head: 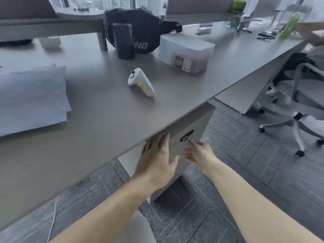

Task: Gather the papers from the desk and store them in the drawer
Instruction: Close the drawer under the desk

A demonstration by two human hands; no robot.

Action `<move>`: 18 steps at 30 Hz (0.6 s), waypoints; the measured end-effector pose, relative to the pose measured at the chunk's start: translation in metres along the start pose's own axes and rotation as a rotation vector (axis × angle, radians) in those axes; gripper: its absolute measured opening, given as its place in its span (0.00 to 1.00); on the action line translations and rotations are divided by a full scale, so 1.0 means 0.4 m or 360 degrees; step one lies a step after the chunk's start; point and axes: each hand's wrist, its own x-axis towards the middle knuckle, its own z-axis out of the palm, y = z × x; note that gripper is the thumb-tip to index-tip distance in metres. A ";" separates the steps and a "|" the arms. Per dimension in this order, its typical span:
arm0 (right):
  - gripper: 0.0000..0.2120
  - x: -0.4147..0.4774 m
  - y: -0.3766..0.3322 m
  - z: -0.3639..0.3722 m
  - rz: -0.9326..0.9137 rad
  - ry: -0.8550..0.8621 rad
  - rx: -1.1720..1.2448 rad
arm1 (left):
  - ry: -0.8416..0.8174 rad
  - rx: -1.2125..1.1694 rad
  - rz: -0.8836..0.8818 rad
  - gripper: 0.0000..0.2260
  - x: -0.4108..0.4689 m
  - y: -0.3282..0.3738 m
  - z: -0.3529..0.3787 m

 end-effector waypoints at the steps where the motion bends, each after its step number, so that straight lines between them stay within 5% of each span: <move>1: 0.18 0.015 -0.003 0.013 0.0070 -0.0008 0.0037 | 0.0007 0.0097 -0.0010 0.35 0.015 -0.012 0.009; 18: 0.15 0.093 0.076 -0.005 -0.0271 0.0045 -0.0018 | 0.0100 0.0228 -0.0120 0.37 0.013 0.004 0.050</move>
